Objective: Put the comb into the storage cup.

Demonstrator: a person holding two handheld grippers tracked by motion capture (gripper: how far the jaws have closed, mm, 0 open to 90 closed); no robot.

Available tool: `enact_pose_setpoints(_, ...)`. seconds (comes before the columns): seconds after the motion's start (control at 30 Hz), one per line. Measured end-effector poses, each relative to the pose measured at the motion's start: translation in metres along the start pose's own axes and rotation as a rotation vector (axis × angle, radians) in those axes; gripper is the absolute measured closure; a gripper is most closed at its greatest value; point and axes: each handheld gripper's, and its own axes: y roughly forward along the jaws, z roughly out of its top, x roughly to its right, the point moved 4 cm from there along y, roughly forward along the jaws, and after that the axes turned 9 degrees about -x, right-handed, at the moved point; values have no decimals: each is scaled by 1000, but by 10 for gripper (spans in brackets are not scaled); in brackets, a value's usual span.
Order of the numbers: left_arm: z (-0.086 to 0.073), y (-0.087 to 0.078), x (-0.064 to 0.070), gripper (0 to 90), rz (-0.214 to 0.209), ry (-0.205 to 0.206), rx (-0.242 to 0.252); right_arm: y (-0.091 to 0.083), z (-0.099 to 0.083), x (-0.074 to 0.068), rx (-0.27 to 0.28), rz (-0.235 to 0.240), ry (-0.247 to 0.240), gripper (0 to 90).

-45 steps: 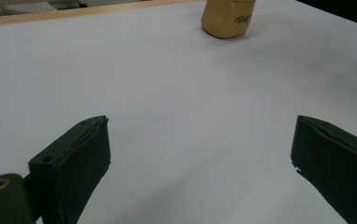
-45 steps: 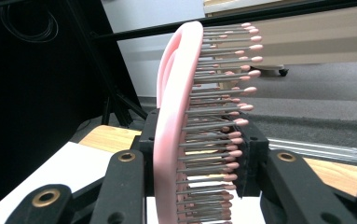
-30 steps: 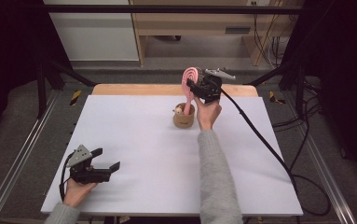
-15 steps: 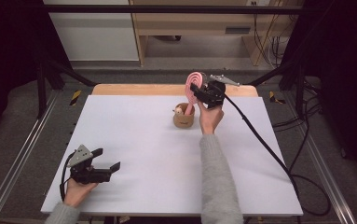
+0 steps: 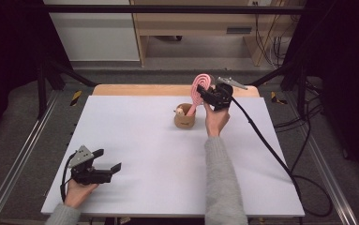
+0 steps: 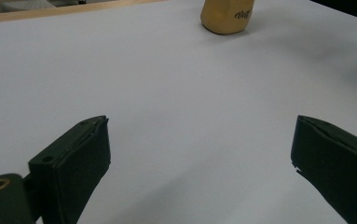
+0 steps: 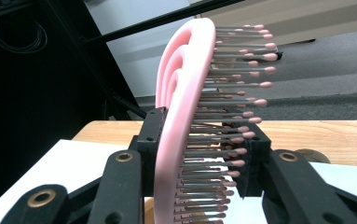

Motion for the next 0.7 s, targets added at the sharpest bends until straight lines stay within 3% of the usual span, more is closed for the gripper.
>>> enact_pose_setpoints(0.47, 0, 1, 0, 45, -1, 2, -4, -3, -2, 8, 5, -17, -18, 592)
enact_pose_setpoints(0.7, 0, 0, 0, 45, -2, 2, -4, -4, -2, 9, 6, -35, -47, 523)
